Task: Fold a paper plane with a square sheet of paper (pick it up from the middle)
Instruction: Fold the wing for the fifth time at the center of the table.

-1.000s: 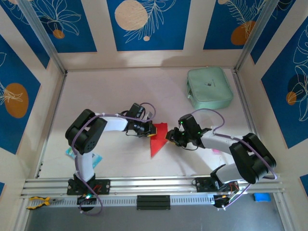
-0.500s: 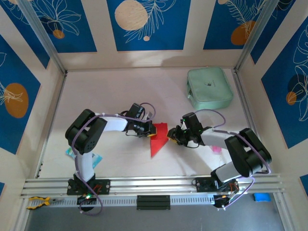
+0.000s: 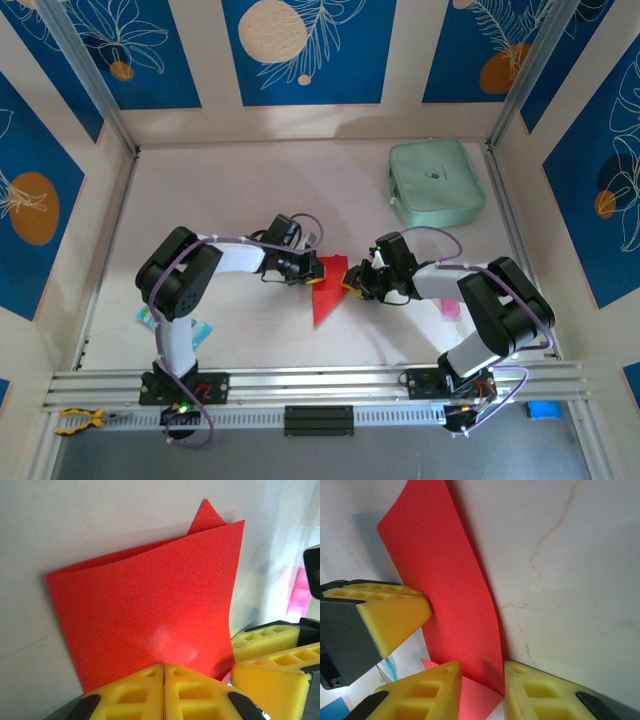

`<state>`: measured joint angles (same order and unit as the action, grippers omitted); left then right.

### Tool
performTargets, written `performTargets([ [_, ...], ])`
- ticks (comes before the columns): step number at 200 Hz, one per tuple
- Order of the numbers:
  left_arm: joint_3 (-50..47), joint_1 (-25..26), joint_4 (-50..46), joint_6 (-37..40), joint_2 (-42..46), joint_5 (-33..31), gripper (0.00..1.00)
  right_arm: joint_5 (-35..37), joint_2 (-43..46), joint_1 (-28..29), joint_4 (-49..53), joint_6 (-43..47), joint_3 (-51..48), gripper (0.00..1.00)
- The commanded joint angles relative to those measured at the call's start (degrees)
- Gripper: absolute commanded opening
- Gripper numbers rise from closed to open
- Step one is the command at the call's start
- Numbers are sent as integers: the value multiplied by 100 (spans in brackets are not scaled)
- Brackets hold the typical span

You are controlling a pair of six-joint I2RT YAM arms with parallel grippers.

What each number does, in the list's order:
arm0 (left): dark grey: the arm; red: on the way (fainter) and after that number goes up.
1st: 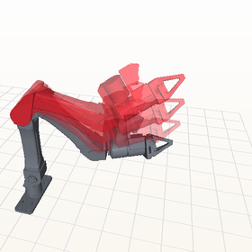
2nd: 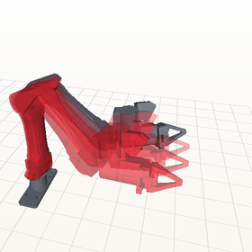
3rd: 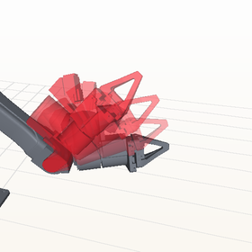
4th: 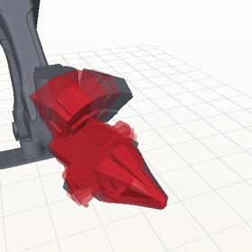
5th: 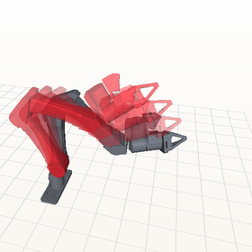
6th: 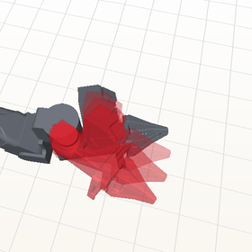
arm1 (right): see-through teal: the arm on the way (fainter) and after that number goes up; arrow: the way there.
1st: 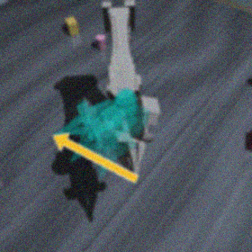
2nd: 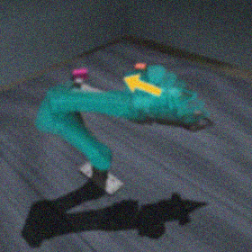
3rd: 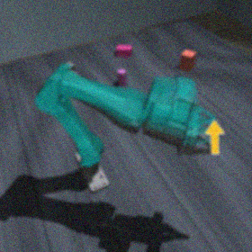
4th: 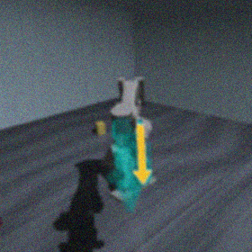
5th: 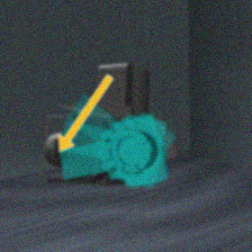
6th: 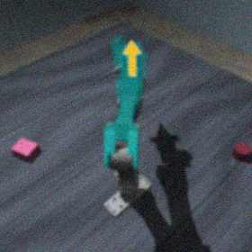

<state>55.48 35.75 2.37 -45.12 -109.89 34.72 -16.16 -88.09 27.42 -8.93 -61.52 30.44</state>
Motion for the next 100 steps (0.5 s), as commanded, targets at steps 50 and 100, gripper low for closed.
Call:
performTargets([
  [50, -100, -31, -333, 65, -121, -141, 10, -435, -180, -144, -392, 397, 116, 29],
  [100, -97, -26, -309, 63, -138, -97, 10, -762, -438, -275, -651, 596, 224, 29],
])
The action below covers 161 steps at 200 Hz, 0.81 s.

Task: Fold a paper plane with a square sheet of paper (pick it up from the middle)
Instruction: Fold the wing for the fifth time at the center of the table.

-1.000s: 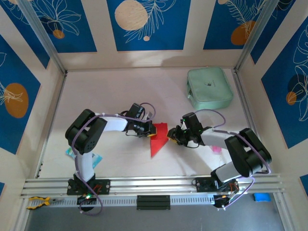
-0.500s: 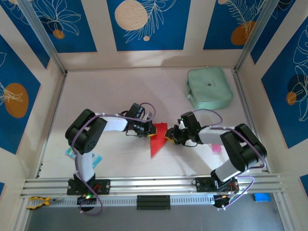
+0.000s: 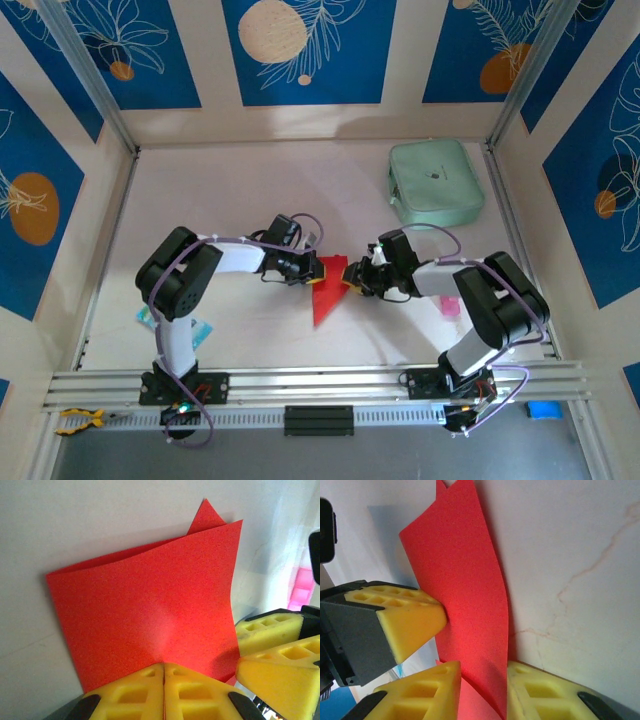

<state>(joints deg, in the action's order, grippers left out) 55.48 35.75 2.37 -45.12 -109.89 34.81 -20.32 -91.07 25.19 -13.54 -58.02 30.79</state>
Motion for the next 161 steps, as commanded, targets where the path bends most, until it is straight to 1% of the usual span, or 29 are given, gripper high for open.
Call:
performTargets([
  [1, -98, -25, -308, 60, -138, -106, 10, -349, -144, -55, -191, 256, 199, 29],
  [34, -106, -25, -299, 50, -130, -92, 10, -499, -279, -102, -289, 347, 269, 29],
  [56, -109, -28, -299, 56, -138, -80, 10, -524, -403, -148, -142, 483, 405, 29],
  [131, -94, -32, -315, 65, -112, -59, 10, -824, -770, -288, -149, 695, 655, 28],
  [161, -116, -27, -317, 83, -76, -55, 10, -917, -855, -322, -210, 760, 719, 26],
])
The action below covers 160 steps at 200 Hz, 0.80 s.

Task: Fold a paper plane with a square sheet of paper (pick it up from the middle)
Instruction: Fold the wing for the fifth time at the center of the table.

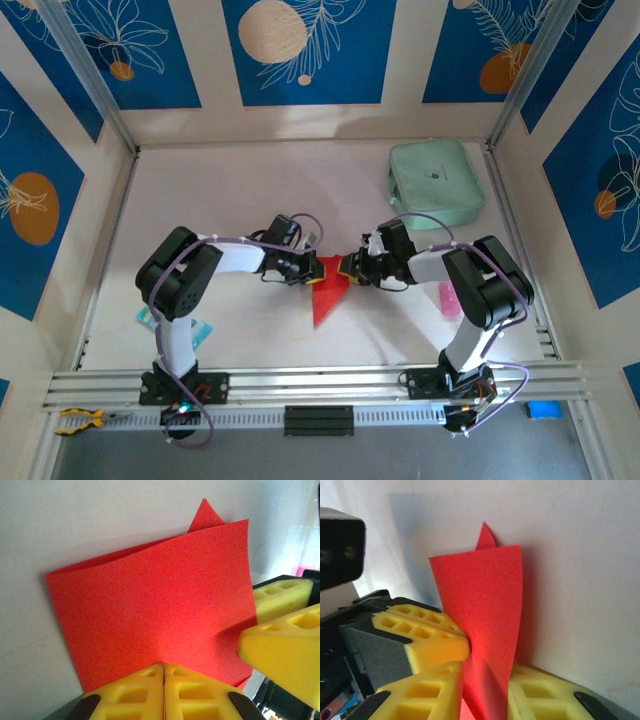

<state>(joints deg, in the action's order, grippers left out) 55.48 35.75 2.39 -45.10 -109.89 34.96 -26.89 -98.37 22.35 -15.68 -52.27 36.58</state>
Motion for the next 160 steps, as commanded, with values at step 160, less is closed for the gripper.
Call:
performTargets([
  [160, -163, -35, -457, 92, 397, -147, 28, -323, -96, -94, 162, 197, 183, 6],
])
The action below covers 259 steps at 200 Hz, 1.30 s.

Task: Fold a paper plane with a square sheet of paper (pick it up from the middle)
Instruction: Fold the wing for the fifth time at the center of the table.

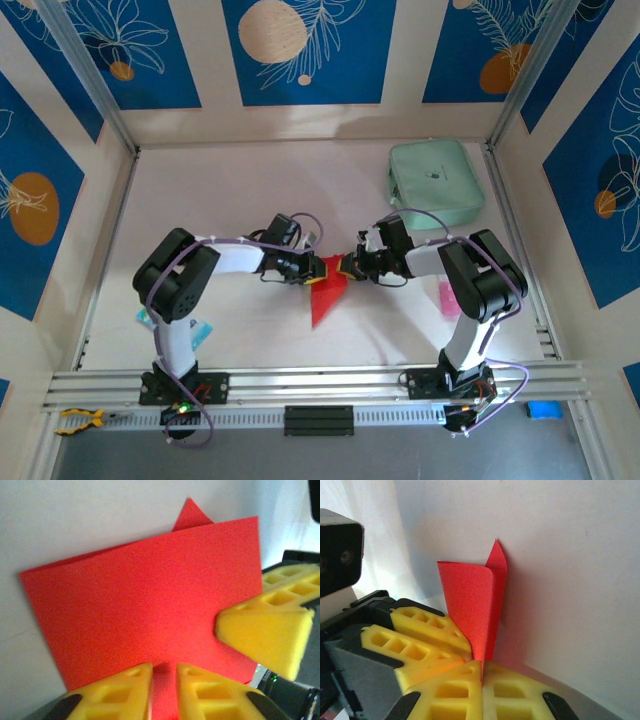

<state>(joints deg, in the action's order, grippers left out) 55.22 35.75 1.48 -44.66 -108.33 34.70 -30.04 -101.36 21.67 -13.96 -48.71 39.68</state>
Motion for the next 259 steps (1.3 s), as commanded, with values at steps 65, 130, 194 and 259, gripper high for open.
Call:
performTargets([
  [65, -267, -33, -333, 118, 681, -186, 32, 874, 680, 72, -329, -1167, -617, 5],
  [130, -268, -27, 96, -72, 293, 142, 19, 1058, 720, 224, -405, -1316, -800, 7],
  [194, -212, -14, -305, 68, -41, -122, 14, 523, 657, 145, -263, -821, -669, 15],
  [259, -196, -6, -330, 107, -102, -126, 13, 117, 574, -24, 5, -407, -549, 14],
])
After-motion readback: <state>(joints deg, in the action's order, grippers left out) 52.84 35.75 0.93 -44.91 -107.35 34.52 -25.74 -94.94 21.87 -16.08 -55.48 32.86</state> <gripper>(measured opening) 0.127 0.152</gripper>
